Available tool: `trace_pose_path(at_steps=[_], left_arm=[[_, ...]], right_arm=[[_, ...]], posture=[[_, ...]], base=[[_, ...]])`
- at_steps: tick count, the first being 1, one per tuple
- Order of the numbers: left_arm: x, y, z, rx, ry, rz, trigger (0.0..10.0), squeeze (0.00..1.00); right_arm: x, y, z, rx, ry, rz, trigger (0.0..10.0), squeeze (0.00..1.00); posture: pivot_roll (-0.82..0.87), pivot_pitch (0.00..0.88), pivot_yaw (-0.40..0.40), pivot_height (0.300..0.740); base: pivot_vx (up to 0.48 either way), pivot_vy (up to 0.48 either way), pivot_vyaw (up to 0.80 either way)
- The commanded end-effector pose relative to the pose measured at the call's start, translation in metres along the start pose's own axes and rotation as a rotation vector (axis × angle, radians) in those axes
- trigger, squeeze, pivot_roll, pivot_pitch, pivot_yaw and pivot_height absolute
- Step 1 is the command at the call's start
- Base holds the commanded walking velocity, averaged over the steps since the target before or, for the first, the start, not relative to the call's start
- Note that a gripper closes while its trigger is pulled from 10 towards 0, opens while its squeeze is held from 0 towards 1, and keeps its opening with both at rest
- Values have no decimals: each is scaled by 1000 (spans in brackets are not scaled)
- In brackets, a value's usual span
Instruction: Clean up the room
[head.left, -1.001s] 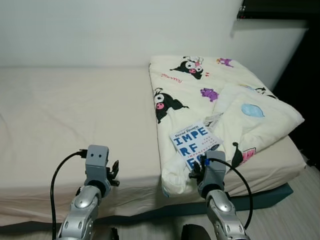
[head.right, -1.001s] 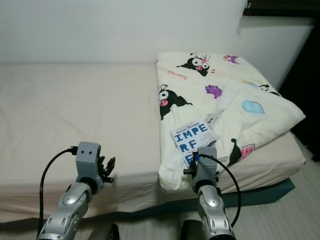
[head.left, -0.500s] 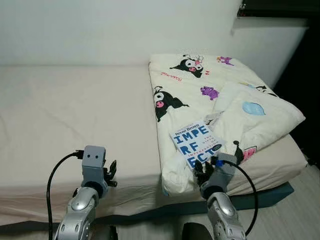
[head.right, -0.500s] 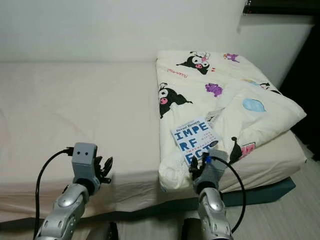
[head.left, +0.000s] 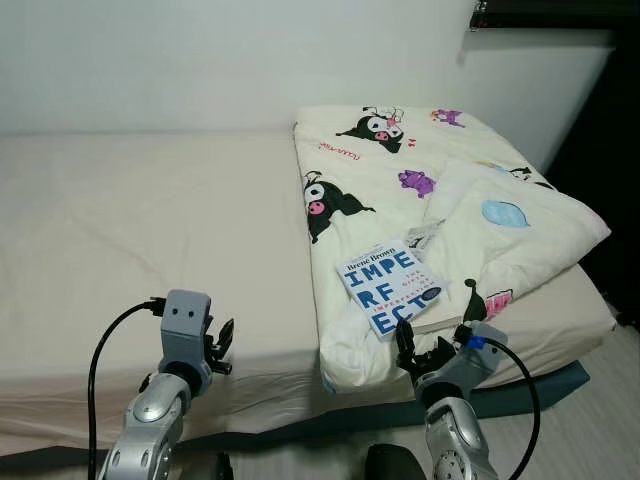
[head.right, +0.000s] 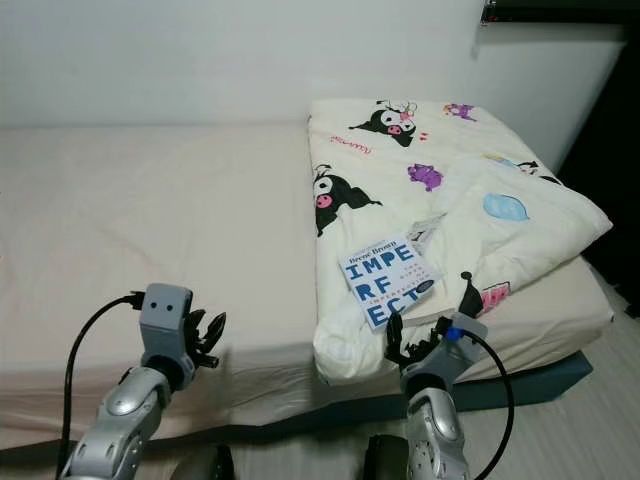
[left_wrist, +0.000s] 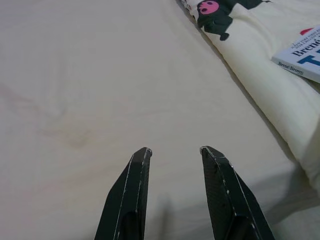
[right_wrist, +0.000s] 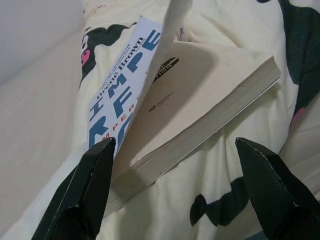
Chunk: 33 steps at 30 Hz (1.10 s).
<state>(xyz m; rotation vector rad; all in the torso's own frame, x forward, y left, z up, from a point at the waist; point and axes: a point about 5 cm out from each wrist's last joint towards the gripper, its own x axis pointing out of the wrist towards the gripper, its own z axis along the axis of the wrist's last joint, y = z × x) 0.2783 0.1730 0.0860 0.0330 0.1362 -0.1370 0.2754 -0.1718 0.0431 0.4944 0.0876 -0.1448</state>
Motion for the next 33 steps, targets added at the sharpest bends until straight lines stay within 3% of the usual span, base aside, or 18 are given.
trace_pose_path(at_steps=[1, 4, 5, 7, 8, 9, 11, 12, 15, 16, 17, 21, 33], left_arm=[[1, 4, 2, 23, 1, -1, 10000, 0], [1, 4, 2, 24, 2, 0, 10000, 0], [2, 3, 3, 26, 1, 0, 10000, 0], [2, 3, 3, 26, 1, 0, 10000, 0], [3, 3, 4, 27, 0, -1, 10000, 0], [4, 2, 4, 28, -1, -1, 10000, 0], [4, 1, 5, 29, -3, -2, 10000, 0], [5, 1, 5, 29, -3, -2, 10000, 0], [5, 0, 5, 29, -4, -2, 10000, 0], [5, 0, 6, 29, -6, -1, 10000, 0], [5, 0, 6, 28, -8, 0, 10000, 0], [5, -1, 6, 28, -9, 0, 10000, 0], [4, -3, 6, 49, -10, -25, 10000, 0]], right_arm=[[1, -1, -1, 53, -7, -14, 10000, 1000], [1, -2, -1, 61, -8, -14, 10000, 1000], [2, 0, 0, 76, -13, 10, 10000, 737], [2, 0, 1, 79, -14, 17, 10000, 737], [3, 1, 1, 85, -16, 25, 10000, 537], [4, 2, 1, 91, -16, 29, 10000, 427], [6, 3, 2, 98, -15, 35, 10000, 427], [6, 3, 2, 102, -15, 36, 10000, 282], [8, 3, 3, 111, -18, 39, 10000, 282], [10, 4, 4, 124, -22, 44, 10000, 71], [12, 5, 5, 132, -26, 50, 10000, 31], [14, 4, 6, 134, -26, 53, 10000, 0], [17, -17, 3, 151, -14, -32, 10000, 0]], posture=[[91, 44, -39, 578], [91, 44, -39, 578], [91, 46, -35, 578], [91, 46, -35, 578], [91, 49, -34, 578], [93, 52, -35, 578], [93, 52, -35, 578], [93, 52, -35, 578], [95, 53, -35, 578], [97, 56, -35, 578], [97, 56, -35, 578], [97, 55, -35, 578], [108, 53, -24, 578]], base=[[0, 0, 0], [0, 0, 0], [0, 0, 0], [0, 0, 0], [0, 0, 0], [0, 0, 0], [0, 0, 0], [0, 0, 0], [0, 0, 0], [0, 0, 0], [0, 0, 0], [0, 0, 0], [0, 0, 0]])
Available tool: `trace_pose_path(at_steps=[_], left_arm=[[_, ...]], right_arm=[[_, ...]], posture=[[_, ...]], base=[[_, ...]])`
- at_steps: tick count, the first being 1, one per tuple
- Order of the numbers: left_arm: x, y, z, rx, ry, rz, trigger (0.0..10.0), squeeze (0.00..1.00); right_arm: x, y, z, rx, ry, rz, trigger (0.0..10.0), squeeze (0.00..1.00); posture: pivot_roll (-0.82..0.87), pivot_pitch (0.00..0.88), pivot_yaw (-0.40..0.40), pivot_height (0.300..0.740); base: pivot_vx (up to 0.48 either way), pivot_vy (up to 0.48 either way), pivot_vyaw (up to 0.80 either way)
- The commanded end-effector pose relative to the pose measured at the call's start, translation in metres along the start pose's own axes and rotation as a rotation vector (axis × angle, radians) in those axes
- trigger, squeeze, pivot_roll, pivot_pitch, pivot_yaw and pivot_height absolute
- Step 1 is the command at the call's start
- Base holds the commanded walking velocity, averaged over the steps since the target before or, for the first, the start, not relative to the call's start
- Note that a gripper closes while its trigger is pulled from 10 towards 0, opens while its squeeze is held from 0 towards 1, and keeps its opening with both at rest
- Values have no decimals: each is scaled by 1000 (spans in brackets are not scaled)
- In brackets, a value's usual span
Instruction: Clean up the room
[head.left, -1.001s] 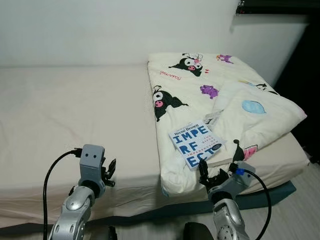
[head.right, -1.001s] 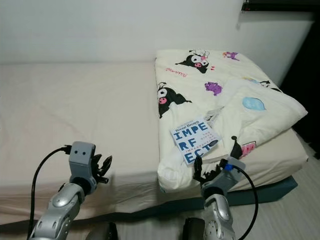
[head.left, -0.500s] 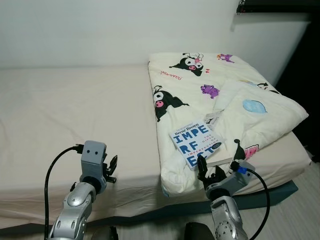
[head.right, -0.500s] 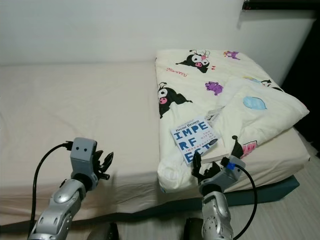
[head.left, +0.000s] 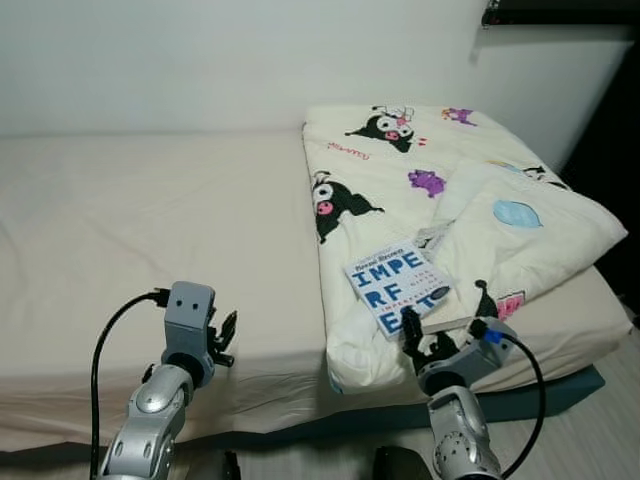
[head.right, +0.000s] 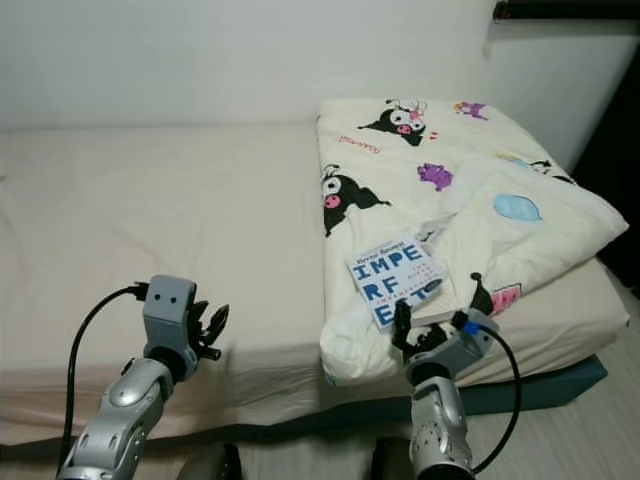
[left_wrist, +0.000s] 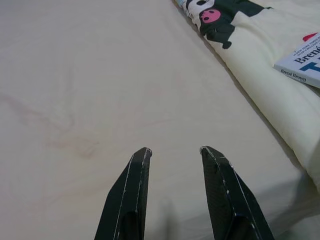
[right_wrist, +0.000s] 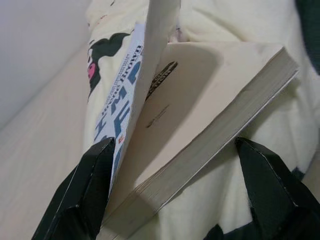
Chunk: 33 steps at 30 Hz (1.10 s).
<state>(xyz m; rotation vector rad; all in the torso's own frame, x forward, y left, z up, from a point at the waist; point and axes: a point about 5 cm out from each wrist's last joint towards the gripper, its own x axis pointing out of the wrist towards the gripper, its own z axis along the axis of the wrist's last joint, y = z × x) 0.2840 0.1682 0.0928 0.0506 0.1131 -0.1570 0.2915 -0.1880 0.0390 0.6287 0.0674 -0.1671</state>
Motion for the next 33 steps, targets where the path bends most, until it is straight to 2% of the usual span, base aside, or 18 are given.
trace_pose_path(at_steps=[1, 7, 13, 20, 27, 28, 30, 31, 33], left_arm=[[-2, 1, -1, 30, 12, -9, 10000, 0], [-1, 0, 0, 34, 9, -13, 10000, 0], [-1, 1, 1, 39, 5, -11, 10000, 0], [-2, 2, 2, 43, 1, -9, 10000, 0], [-2, 5, 3, 46, 1, -5, 10000, 0], [-3, 5, 3, 47, 2, -3, 10000, 0], [-3, 5, 3, 48, 2, -2, 10000, 0], [-3, 6, 3, 48, 2, 0, 10000, 0], [-3, 6, 3, 48, 2, 0, 10000, 0]], right_arm=[[-1, -5, -1, 20, -6, -29, 10000, 0], [0, -7, 1, 39, -25, -39, 10000, 0], [5, -8, 10, 126, -90, -52, 10000, 0], [11, -16, 16, 242, -144, -110, 10000, 0], [14, -14, 17, 246, -144, -98, 10000, 0], [15, -14, 17, 247, -145, -94, 9412, 0], [15, -13, 18, 248, -146, -92, 9412, 0], [16, -13, 18, 248, -147, -89, 5059, 0], [16, -13, 18, 248, -147, -89, 5059, 0]], posture=[[110, 53, -21, 578], [112, 51, -17, 578], [118, 46, -16, 578], [125, 45, -12, 578], [131, 48, -13, 578], [132, 49, -13, 578], [132, 49, -13, 578], [132, 50, -13, 578], [132, 50, -13, 578]], base=[[0, 0, 0], [0, 0, 0], [0, 0, 0], [0, 0, 0], [0, 0, 0], [0, 0, 0], [0, 0, 0], [0, 0, 0], [0, 0, 0]])
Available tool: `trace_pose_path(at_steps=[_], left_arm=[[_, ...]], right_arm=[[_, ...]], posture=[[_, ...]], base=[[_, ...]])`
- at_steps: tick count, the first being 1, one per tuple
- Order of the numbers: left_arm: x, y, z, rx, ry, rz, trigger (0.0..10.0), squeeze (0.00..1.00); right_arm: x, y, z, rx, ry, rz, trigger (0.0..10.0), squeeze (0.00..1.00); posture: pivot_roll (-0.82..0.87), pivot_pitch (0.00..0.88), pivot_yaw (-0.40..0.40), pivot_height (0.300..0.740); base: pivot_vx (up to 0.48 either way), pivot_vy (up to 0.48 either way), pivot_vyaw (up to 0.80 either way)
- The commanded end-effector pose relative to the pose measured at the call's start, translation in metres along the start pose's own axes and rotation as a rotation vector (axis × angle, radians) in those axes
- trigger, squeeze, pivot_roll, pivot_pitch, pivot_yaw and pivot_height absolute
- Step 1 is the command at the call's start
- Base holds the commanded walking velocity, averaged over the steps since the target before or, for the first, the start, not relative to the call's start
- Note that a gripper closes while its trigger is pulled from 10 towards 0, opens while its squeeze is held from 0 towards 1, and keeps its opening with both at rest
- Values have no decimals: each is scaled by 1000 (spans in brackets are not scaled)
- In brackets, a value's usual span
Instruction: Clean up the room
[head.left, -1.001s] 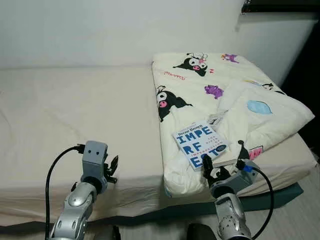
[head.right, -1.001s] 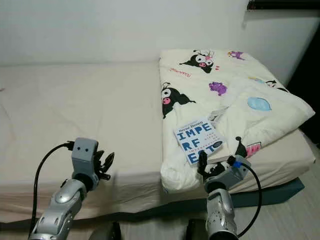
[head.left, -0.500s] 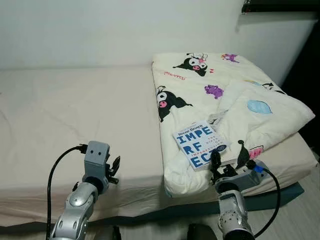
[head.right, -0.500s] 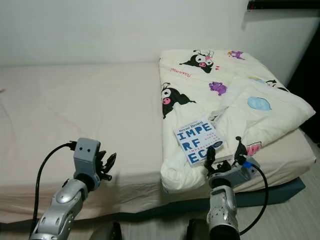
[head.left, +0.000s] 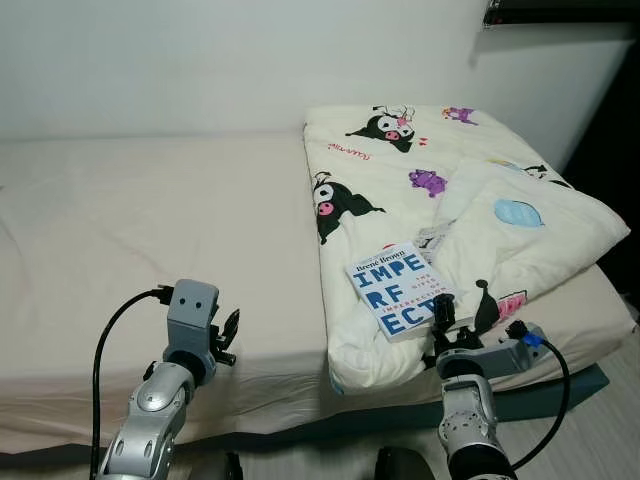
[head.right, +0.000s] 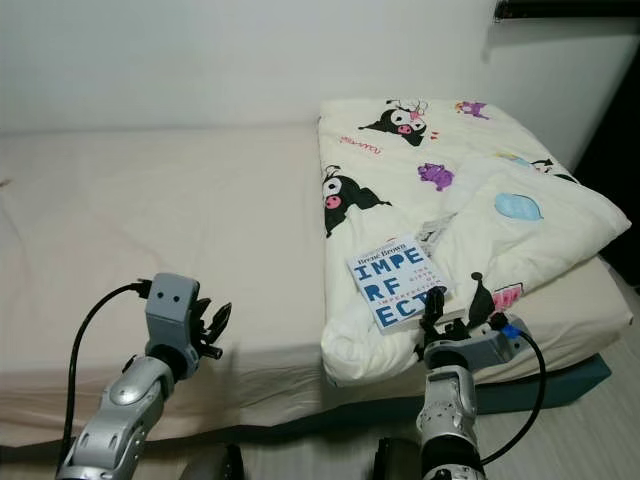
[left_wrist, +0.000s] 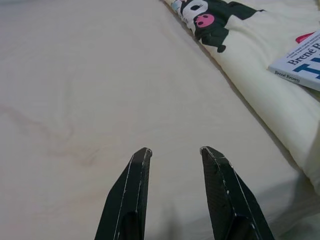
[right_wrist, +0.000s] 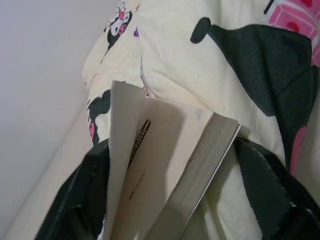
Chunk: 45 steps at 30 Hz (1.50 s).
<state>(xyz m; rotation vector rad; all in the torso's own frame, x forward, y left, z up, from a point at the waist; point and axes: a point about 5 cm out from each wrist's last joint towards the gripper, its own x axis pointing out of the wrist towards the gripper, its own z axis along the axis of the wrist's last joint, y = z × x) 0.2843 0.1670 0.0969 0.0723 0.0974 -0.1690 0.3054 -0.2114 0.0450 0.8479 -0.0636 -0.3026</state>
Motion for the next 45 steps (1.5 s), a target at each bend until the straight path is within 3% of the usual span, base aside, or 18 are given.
trace_pose_path(at_steps=[1, 2, 3, 22, 25, 27, 28, 30, 31, 33, 36, 37, 39, 40, 45], left_arm=[[-3, 7, -2, 25, 17, 12, 10000, 0], [-2, 7, -1, 26, 17, 14, 10000, 0], [-2, 8, -1, 26, 17, 16, 10000, 0], [0, 11, 1, 29, 5, 40, 10000, 0], [1, 12, 2, 28, -2, 52, 10000, 0], [2, 14, 3, 23, -12, 68, 10000, 0], [2, 14, 3, 23, -12, 68, 10000, 0], [4, 17, 5, 1, -20, 97, 10000, 0], [4, 17, 5, 1, -20, 97, 10000, 0], [5, 25, 5, -48, -30, 170, 10000, 0], [6, 30, 6, -76, -37, 216, 10000, 0], [6, 31, 6, -80, -37, 223, 10000, 0], [6, 31, 6, -80, -36, 225, 10000, 0], [6, 31, 7, -81, -38, 228, 10000, 0], [4, 33, 8, -81, -40, 250, 10000, 0]], right_arm=[[1, 0, 0, 10, -5, -2, 3294, 0], [2, 1, 0, 8, -3, 4, 353, 0], [3, 2, 0, 6, -2, 9, 118, 0], [11, 9, 1, -13, 13, 45, 0, 0], [14, 20, 2, -21, 9, 105, 0, 0], [18, 39, 3, -27, 11, 202, 0, 0], [18, 39, 3, -27, 11, 202, 0, 0], [20, 68, 1, 4, 49, 346, 0, 0], [20, 68, 1, 4, 49, 346, 0, 0], [15, 99, -2, 60, 93, 507, 0, 0], [9, 113, -2, 78, 110, 583, 0, 0], [6, 116, -3, 66, 120, 601, 2314, 0], [4, 117, -3, 56, 127, 610, 2314, 0], [2, 117, -6, 8, 139, 614, 10000, 0], [-4, 115, -9, -108, 150, 634, 10000, 0]], posture=[[132, 50, -14, 578], [133, 51, -14, 578], [133, 51, -14, 578], [138, 52, -22, 578], [135, 47, -25, 578], [129, 37, -27, 578], [129, 37, -27, 578], [117, 26, -25, 578], [117, 26, -25, 578], [100, 19, -20, 578], [92, 19, -24, 578], [90, 18, -29, 578], [89, 17, -31, 578], [89, 16, -37, 578], [88, 13, -42, 578]], base=[[0, 0, 0], [0, 0, 0], [0, 0, 0], [0, 0, 0], [0, 0, 0], [0, 0, 0], [0, 0, 0], [0, 0, 0], [0, 0, 0], [0, 0, 0], [0, 0, 0], [0, 0, 0], [0, 0, 0], [0, 0, 0], [0, 0, 0]])
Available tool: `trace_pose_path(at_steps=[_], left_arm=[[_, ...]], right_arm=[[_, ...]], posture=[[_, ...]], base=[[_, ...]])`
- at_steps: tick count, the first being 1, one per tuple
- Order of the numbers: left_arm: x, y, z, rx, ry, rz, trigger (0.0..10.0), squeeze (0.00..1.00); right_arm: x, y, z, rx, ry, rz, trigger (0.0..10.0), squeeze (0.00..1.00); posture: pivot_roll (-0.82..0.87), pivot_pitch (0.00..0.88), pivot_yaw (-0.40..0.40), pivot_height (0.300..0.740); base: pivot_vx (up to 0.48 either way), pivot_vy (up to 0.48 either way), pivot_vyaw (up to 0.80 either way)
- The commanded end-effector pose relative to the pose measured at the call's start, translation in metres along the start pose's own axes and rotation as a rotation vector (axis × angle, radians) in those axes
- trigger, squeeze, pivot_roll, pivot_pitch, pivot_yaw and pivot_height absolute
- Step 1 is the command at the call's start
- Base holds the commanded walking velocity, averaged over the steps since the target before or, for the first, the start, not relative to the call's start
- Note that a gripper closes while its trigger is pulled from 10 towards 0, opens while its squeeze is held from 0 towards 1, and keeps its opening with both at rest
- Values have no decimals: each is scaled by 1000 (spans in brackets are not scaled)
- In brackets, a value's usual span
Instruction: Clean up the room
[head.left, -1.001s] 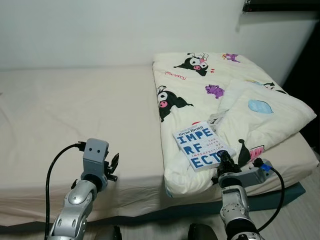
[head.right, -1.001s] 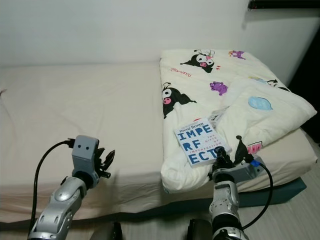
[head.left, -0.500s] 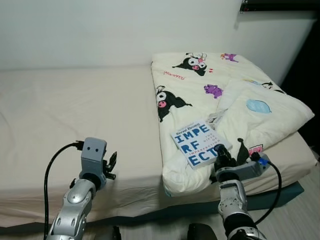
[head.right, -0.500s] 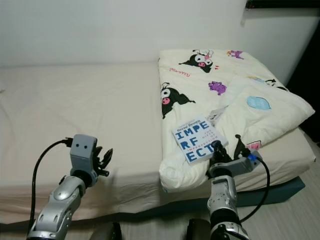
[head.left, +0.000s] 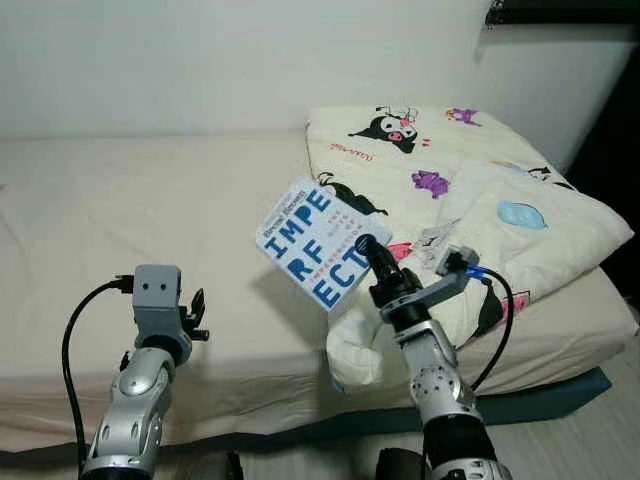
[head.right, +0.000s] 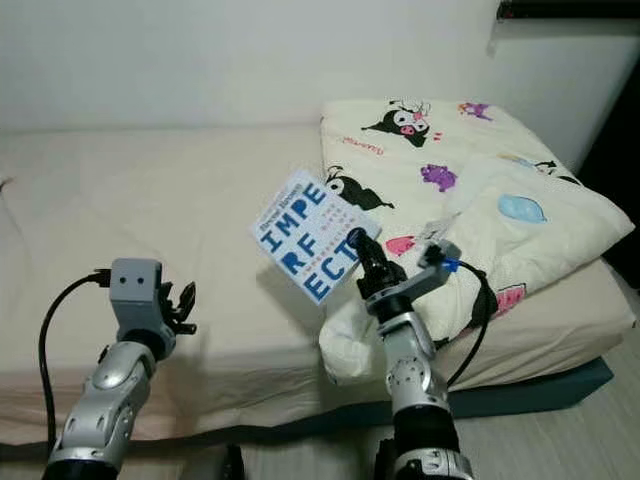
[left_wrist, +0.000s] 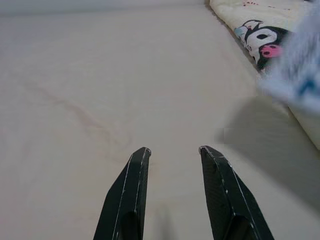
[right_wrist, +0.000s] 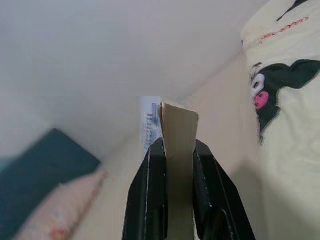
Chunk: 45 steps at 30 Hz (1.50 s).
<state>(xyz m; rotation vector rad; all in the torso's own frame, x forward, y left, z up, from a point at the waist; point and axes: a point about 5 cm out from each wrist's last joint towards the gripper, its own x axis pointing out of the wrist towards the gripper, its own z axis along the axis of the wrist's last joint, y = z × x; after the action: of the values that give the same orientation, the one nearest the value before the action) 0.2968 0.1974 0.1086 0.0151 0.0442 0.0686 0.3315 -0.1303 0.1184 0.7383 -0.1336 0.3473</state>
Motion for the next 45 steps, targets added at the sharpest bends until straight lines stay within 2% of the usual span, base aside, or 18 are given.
trace_pose_path(at_steps=[1, 5, 11, 12, 14, 15, 16, 25, 45], left_arm=[[-3, 1, -2, -21, 14, 17, 10000, 0], [-4, 1, -3, -37, 20, 17, 10000, 0], [-2, -3, 6, -23, -37, 28, 10000, 0], [-2, -3, 6, -23, -37, 28, 10000, 0], [-1, -6, 6, -31, -39, 26, 10000, 0], [-1, -6, 6, -31, -39, 26, 10000, 0], [-1, -8, 5, -35, -37, 25, 10000, 0], [-4, -21, 3, -20, -36, -8, 10000, 0], [-3, -18, 5, -43, -34, 24, 10000, 0]], right_arm=[[-1, 4, 7, -72, -23, 18, 10000, 0], [-3, 3, 7, -129, 4, -4, 10000, 0], [-9, 3, 9, -317, 39, -36, 10000, 0], [-9, 3, 9, -317, 39, -36, 10000, 0], [-10, 2, 4, -417, 76, -38, 10000, 0], [-10, 2, 4, -417, 76, -38, 10000, 0], [-12, 2, 2, -455, 90, -42, 10000, 0], [-16, 0, -2, -479, 95, -82, 10000, 0], [-18, 2, 0, -520, 94, -69, 10000, 0]], posture=[[84, 9, -45, 578], [79, 6, -47, 578], [74, 3, -49, 593], [74, 3, -49, 593], [65, 0, -59, 603], [65, 0, -59, 603], [65, 0, -60, 608], [73, 0, -74, 638], [69, 0, -80, 713]], base=[[0, 0, 0], [0, 0, 0], [0, 0, 0], [0, 0, 0], [0, 0, 0], [0, 0, 0], [0, 0, 0], [0, 0, 0], [0, 0, 0]])
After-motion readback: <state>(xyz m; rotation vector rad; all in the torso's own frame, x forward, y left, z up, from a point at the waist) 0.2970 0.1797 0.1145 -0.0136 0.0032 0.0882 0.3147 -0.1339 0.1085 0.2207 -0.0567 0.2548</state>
